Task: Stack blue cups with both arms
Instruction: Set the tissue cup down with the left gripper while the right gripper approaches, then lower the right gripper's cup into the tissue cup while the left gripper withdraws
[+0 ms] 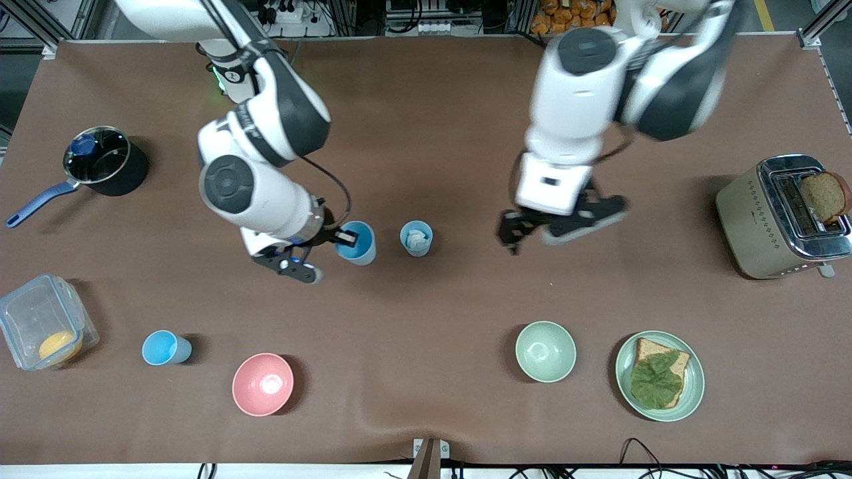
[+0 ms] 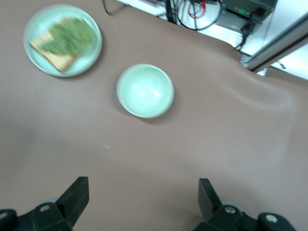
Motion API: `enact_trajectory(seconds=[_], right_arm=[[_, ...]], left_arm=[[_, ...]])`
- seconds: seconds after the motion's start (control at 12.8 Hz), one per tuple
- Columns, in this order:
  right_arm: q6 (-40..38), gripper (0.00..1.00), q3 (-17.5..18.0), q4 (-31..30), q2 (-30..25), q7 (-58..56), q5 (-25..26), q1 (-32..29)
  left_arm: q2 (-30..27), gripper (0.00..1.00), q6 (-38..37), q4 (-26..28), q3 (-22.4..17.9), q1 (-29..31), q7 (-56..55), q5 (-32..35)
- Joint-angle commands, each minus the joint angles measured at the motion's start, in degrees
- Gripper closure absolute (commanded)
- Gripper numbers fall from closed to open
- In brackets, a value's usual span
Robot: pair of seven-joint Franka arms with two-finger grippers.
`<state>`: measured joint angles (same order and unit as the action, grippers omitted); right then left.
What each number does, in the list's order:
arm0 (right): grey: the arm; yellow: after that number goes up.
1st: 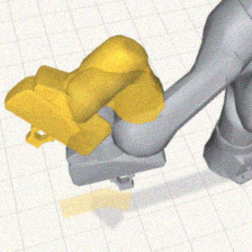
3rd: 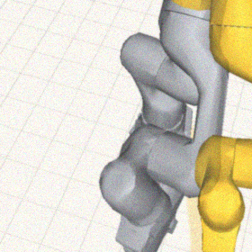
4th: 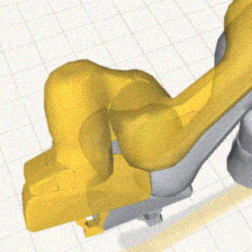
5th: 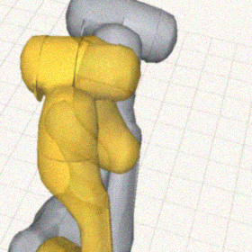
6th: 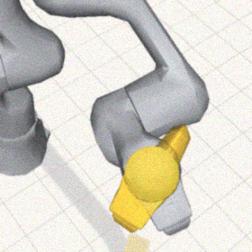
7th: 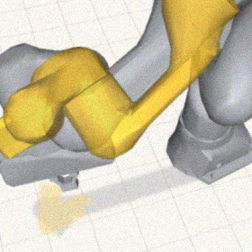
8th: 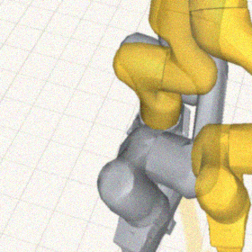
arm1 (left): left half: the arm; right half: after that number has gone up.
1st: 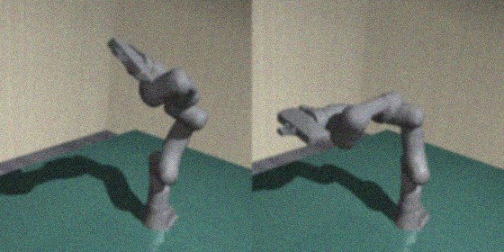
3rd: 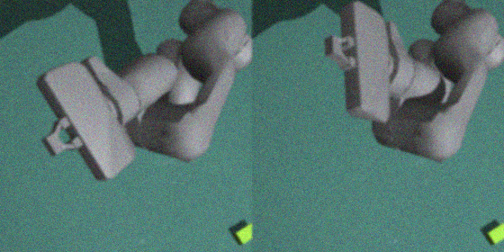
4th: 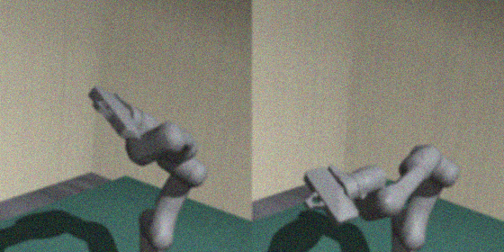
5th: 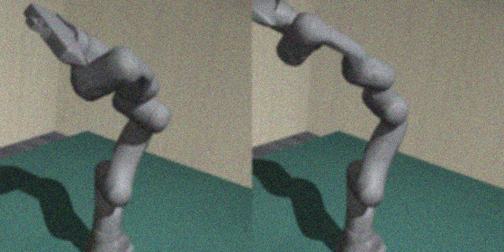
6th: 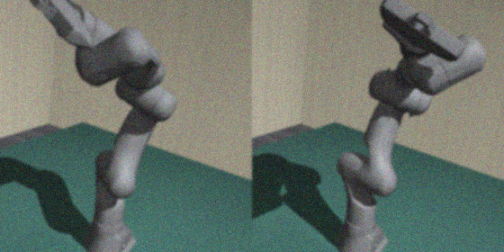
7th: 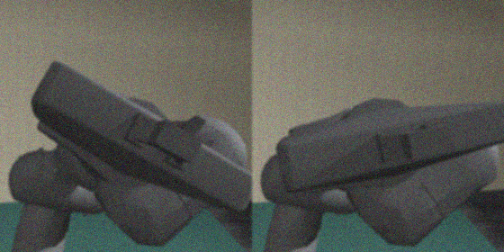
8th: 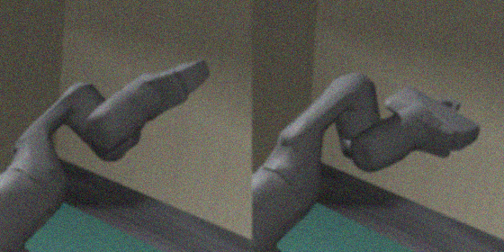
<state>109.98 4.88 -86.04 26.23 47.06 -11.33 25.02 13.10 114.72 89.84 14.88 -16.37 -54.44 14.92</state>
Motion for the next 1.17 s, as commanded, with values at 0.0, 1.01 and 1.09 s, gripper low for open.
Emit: enact_trajectory(seconds=[0.0, 1.01, 1.09], right_arm=[[4.4, 1.0, -0.6, -2.6, 0.9, 3.5, 0.0, 4.5], [11.5, 1.0, -0.9, -5.7, 5.3, 8.1, 5.9, 11.4], [11.5, 1.0, -0.9, -5.5, 5.4, 8.0, 7.3, 11.3]], left_arm=[[-5.9, 0.0, -7.2, 1.3, 0.5, 5.7, 13.7, -2.2], [-13.9, 0.0, -21.6, 1.7, -4.9, 16.9, 44.5, -13.6], [-14.1, 0.0, -22.0, 1.9, -8.3, 13.6, 44.5, -13.6]])
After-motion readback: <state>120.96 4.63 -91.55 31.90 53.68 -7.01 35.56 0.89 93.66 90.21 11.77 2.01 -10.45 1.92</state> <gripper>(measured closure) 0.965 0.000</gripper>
